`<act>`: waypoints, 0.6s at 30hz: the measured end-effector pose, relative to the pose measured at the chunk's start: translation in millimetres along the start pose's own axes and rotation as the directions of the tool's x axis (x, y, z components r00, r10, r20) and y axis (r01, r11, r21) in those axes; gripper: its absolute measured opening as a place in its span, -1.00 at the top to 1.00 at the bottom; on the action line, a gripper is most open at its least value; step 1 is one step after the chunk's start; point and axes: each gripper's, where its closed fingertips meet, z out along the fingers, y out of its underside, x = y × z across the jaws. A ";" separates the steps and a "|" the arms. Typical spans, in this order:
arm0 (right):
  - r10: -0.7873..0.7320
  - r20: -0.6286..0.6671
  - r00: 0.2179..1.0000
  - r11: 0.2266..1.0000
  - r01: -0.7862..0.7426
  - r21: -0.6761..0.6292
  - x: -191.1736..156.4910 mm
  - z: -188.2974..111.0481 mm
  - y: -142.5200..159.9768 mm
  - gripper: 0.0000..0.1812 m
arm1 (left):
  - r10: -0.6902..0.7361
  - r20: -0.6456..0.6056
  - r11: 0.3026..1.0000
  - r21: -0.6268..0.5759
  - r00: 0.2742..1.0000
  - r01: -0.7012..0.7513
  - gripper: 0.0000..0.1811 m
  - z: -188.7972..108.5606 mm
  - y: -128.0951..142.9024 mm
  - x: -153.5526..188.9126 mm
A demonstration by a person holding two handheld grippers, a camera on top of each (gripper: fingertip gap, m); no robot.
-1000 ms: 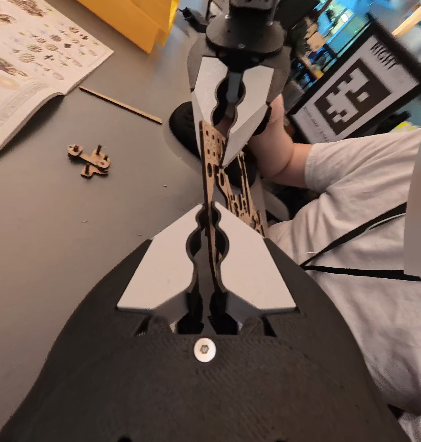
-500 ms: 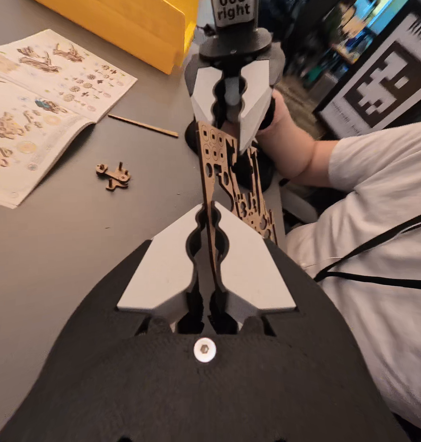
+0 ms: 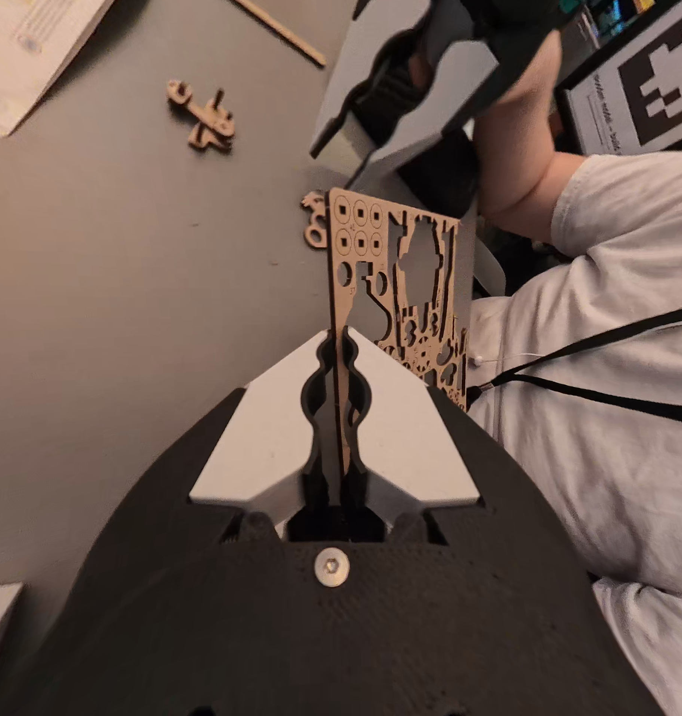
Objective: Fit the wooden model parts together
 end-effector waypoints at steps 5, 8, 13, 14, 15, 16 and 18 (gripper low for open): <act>0.086 -0.116 0.990 0.992 -0.095 -0.078 -7.4 17.3 11.1 0.59 | -0.076 0.043 0.997 -0.021 0.996 0.076 0.98 -6.0 7.2 -14.7; 0.064 -0.172 0.983 0.993 -0.079 -0.085 -10.8 20.0 12.3 0.50 | -0.064 0.051 0.998 0.003 0.997 0.064 0.98 -12.4 3.5 -13.2; 0.137 -0.241 0.961 0.990 -0.137 0.018 -15.6 15.6 4.5 0.30 | -0.047 0.048 0.998 0.036 0.998 0.045 0.98 -20.8 -1.2 -6.8; 0.144 -0.269 0.952 0.989 -0.136 0.049 -14.2 15.3 2.8 0.29 | -0.039 0.038 0.999 0.035 0.999 0.037 0.97 -22.8 -0.6 -3.3; 0.170 -0.307 0.937 0.985 -0.148 0.093 -10.6 14.3 1.2 0.29 | -0.028 0.025 0.999 0.041 0.999 0.027 0.98 -25.4 -0.7 0.9; 0.208 -0.306 0.929 0.976 -0.174 0.134 -12.0 15.6 0.1 0.29 | -0.021 0.016 0.998 0.057 1.000 0.020 0.98 -28.7 -2.2 4.4; 0.266 -0.304 0.915 0.962 -0.234 0.139 -16.7 21.1 6.5 0.20 | -0.021 -0.007 0.996 0.087 1.000 0.021 0.99 -35.3 -5.4 10.3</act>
